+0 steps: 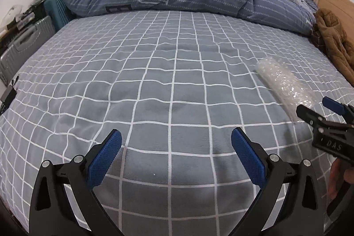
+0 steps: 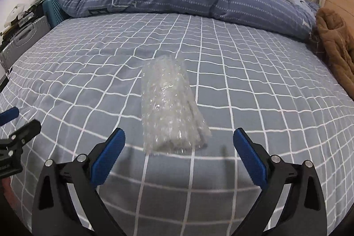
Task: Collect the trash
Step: 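Grasp the clear bubble-wrap bag with the right tool, then lift the bubble-wrap bag and carry it down over the bin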
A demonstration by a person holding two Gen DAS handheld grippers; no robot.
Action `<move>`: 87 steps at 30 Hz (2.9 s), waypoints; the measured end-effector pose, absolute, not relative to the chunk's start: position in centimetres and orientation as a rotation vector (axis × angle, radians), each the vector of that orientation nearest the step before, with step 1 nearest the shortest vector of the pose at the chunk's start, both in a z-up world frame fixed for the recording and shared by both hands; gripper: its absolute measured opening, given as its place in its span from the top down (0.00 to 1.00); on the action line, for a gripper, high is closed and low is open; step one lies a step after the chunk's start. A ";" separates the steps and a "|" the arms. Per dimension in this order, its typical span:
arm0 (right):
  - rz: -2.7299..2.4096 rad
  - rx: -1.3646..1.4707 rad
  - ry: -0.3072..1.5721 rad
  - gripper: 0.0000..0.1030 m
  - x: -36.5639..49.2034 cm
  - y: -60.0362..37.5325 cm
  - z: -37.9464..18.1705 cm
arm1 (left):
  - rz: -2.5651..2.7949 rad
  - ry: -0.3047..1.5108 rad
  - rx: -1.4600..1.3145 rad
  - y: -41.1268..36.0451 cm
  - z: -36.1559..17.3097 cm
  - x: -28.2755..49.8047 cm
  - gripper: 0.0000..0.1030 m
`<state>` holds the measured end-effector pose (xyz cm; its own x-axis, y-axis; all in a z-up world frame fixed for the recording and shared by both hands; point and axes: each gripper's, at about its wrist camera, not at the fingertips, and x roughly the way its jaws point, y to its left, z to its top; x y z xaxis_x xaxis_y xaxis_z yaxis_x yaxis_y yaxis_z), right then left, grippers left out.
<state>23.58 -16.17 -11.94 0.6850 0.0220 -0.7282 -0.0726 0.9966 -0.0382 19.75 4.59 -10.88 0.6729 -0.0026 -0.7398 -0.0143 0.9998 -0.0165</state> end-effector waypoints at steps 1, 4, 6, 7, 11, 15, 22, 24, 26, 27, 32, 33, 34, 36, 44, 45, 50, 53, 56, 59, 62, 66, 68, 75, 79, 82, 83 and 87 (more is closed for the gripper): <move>0.049 -0.068 0.813 0.10 23.7 -16.1 -12.0 | 0.009 0.835 -0.026 4.7 -11.0 19.8 0.05; 0.065 -0.070 0.814 0.14 24.0 -15.7 -12.2 | 0.007 0.839 -0.036 4.8 -11.4 19.9 0.05; 0.074 -0.076 0.827 0.20 24.4 -15.5 -12.5 | 0.010 0.846 -0.029 4.6 -11.6 20.0 0.05; 0.080 -0.074 0.838 0.26 24.6 -15.4 -12.7 | 0.008 0.848 -0.031 4.6 -11.7 20.0 0.05; 0.101 -0.065 0.880 0.53 25.3 -15.2 -13.5 | 0.002 0.853 -0.014 4.1 -11.9 19.9 0.05; 0.102 -0.048 0.894 0.77 25.5 -15.4 -13.6 | 0.004 0.855 -0.013 4.0 -11.8 19.7 0.05; 0.101 -0.069 0.878 0.80 24.3 -15.4 -12.4 | -0.001 0.858 -0.007 3.8 -11.2 19.2 0.05; 0.094 -0.083 0.869 0.80 23.9 -15.2 -11.9 | -0.005 0.856 -0.014 3.7 -10.9 19.0 0.05; 0.082 -0.105 0.858 0.80 23.2 -15.0 -11.2 | -0.010 0.853 -0.017 3.6 -10.5 18.7 0.05; 0.078 -0.112 0.850 0.80 22.8 -15.0 -10.8 | -0.013 0.852 -0.018 3.5 -10.3 18.5 0.05; 0.063 -0.129 0.842 0.80 20.9 -15.1 -9.6 | -0.027 0.852 -0.029 3.2 -9.3 17.6 0.05; 0.062 -0.127 0.842 0.80 20.6 -15.2 -9.5 | -0.030 0.846 -0.032 3.1 -9.0 17.3 0.05; 0.060 -0.123 0.842 0.80 20.2 -15.2 -9.3 | -0.032 0.841 -0.033 3.0 -8.7 17.0 0.05; 0.059 -0.119 0.834 0.80 19.3 -15.3 -8.8 | -0.035 0.839 -0.031 2.9 -8.5 16.5 0.05; 0.050 -0.117 0.830 0.80 16.8 -15.5 -7.6 | -0.039 0.836 -0.036 2.4 -7.9 14.7 0.05; 0.049 -0.115 0.828 0.80 16.4 -15.6 -7.3 | -0.040 0.836 -0.036 2.3 -7.8 14.5 0.05; 0.048 -0.102 0.808 0.80 14.6 -16.0 -6.0 | -0.041 0.834 -0.035 2.2 -7.4 13.2 0.05; 0.044 -0.089 0.808 0.80 13.4 -16.4 -5.8 | -0.038 0.828 -0.042 2.3 -7.3 12.2 0.05; 0.042 -0.082 0.814 0.80 12.2 -16.7 -5.8 | -0.039 0.841 -0.050 2.2 -7.6 11.0 0.05; 0.041 -0.073 0.816 0.80 10.9 -17.0 -5.7 | -0.046 0.841 -0.046 1.7 -7.6 9.8 0.05; 0.039 -0.063 0.810 0.80 9.7 -17.3 -5.4 | -0.050 0.835 -0.042 1.3 -7.6 8.9 0.05; 0.040 -0.040 0.807 0.80 8.2 -17.7 -5.1 | -0.052 0.837 -0.059 1.0 -7.7 7.4 0.05; 0.040 -0.039 0.806 0.80 7.3 -17.7 -5.0 | -0.054 0.838 -0.060 0.8 -7.8 6.9 0.05; 0.035 -0.022 0.793 0.80 4.3 -18.2 -4.4 | -0.067 0.823 -0.077 0.2 -7.4 4.5 0.05; 0.033 -0.010 0.784 0.80 2.5 -18.5 -4.2 | -0.075 0.819 -0.075 -0.3 -7.4 2.9 0.05; 0.028 -0.016 0.778 0.80 0.9 -18.5 -4.1 | -0.078 0.816 -0.061 -0.7 -7.3 1.7 0.05; 0.028 -0.015 0.777 0.80 0.6 -18.5 -4.1 | -0.081 0.816 -0.063 -0.7 -7.3 1.4 0.05; 0.037 -0.007 0.778 0.80 -1.2 -18.3 -4.2 | -0.092 0.815 -0.070 -0.7 -7.1 -0.2 0.05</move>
